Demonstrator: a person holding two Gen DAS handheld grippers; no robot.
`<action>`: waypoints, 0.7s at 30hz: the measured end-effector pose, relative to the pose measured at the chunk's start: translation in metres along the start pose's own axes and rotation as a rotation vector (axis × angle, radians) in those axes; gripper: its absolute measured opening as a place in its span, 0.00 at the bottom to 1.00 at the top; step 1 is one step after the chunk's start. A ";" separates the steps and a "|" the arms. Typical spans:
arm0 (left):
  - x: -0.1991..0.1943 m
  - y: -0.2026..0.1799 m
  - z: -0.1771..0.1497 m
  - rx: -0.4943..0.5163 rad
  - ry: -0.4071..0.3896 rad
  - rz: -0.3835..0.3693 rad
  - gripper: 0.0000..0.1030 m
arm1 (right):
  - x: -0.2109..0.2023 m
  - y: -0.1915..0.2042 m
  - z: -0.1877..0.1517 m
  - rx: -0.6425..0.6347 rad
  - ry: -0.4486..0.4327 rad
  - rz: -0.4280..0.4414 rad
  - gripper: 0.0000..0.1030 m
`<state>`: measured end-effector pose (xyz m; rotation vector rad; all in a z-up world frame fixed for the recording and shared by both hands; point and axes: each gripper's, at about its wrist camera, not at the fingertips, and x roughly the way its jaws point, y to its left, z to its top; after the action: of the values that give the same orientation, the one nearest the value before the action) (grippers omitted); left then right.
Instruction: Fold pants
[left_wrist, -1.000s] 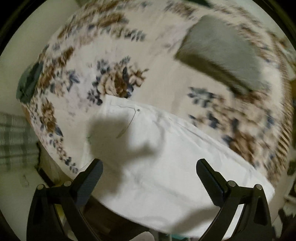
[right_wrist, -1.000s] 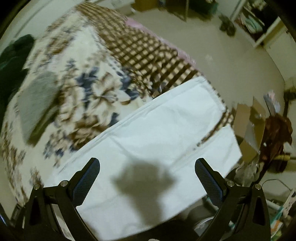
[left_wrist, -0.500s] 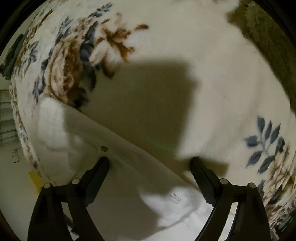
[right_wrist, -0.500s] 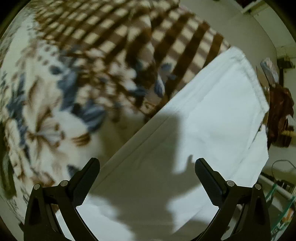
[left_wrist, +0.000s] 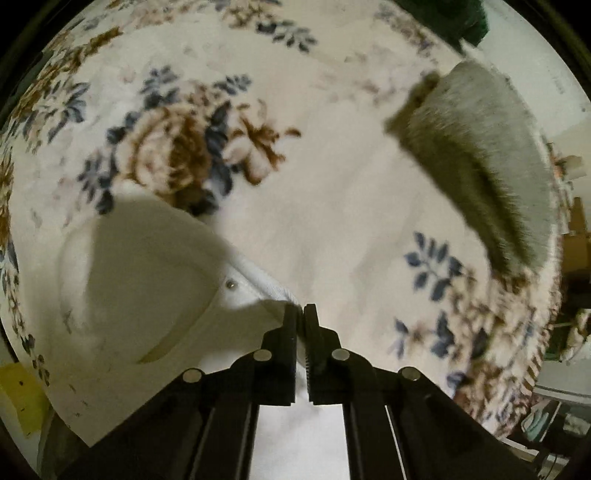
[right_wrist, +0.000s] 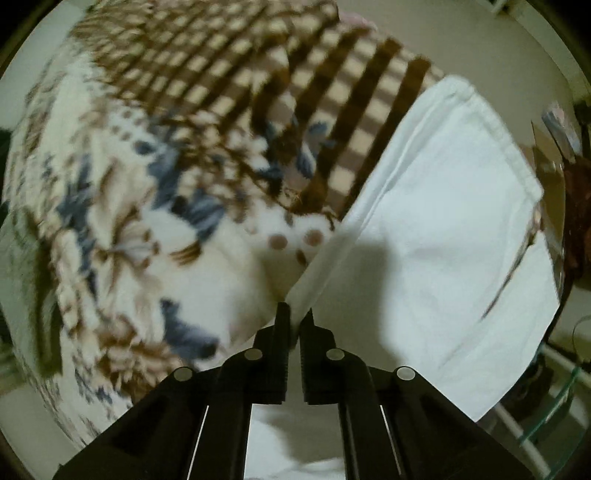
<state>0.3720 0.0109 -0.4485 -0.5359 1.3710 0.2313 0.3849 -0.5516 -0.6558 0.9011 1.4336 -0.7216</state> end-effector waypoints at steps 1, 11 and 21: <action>-0.012 0.004 -0.008 0.000 -0.012 -0.014 0.01 | -0.010 -0.003 -0.005 -0.013 -0.011 0.013 0.04; -0.068 0.150 -0.119 -0.074 -0.030 -0.101 0.01 | -0.095 -0.116 -0.098 -0.146 -0.035 0.054 0.04; 0.026 0.233 -0.208 -0.199 0.094 0.040 0.01 | -0.020 -0.224 -0.168 -0.196 0.064 -0.073 0.04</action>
<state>0.0902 0.1048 -0.5479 -0.6925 1.4597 0.3822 0.1062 -0.5214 -0.6431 0.7286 1.5712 -0.5985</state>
